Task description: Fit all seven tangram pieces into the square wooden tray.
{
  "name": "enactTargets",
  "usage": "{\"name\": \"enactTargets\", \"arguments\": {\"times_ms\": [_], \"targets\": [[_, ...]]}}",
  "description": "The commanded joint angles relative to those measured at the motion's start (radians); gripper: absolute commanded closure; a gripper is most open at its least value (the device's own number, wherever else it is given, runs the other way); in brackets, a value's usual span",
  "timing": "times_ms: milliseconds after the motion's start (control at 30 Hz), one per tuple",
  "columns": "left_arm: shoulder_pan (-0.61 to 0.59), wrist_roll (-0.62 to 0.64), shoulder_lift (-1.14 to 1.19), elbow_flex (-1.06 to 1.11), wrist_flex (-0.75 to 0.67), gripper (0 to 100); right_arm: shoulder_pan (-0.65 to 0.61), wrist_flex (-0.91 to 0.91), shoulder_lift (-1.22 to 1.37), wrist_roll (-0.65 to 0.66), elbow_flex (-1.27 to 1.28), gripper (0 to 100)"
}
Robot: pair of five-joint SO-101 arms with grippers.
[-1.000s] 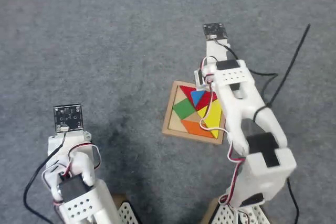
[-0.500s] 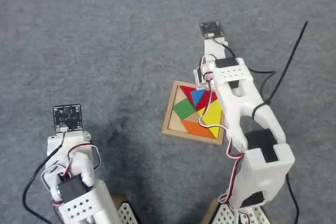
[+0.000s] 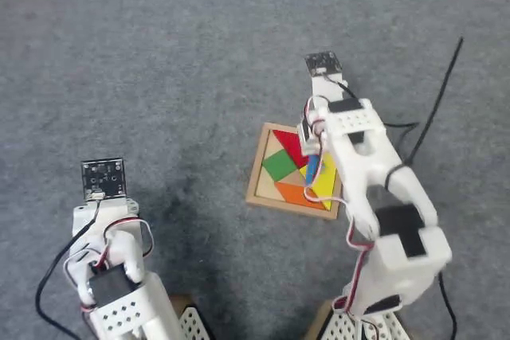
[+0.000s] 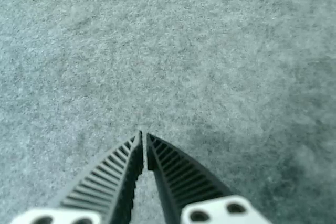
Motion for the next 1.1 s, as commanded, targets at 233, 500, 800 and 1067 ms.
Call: {"name": "enactTargets", "arguments": {"times_ms": [233, 500, 800, 1067], "targets": [[0.005, -0.014, -0.014, -0.008, 0.008, 98, 0.013, -0.09, -0.412, -0.011, 0.284, 99.1], [0.005, -0.014, -0.014, -0.008, 0.008, 98, 0.013, 0.042, -0.573, -0.025, 0.354, 93.4], [0.005, -0.014, -0.014, -0.008, 0.008, 98, 0.145, 0.088, -0.423, 0.012, 0.353, 99.0], [0.005, -0.014, -0.014, -0.008, 0.008, 98, 0.038, 0.038, -0.323, 0.018, 0.347, 98.8]]}}
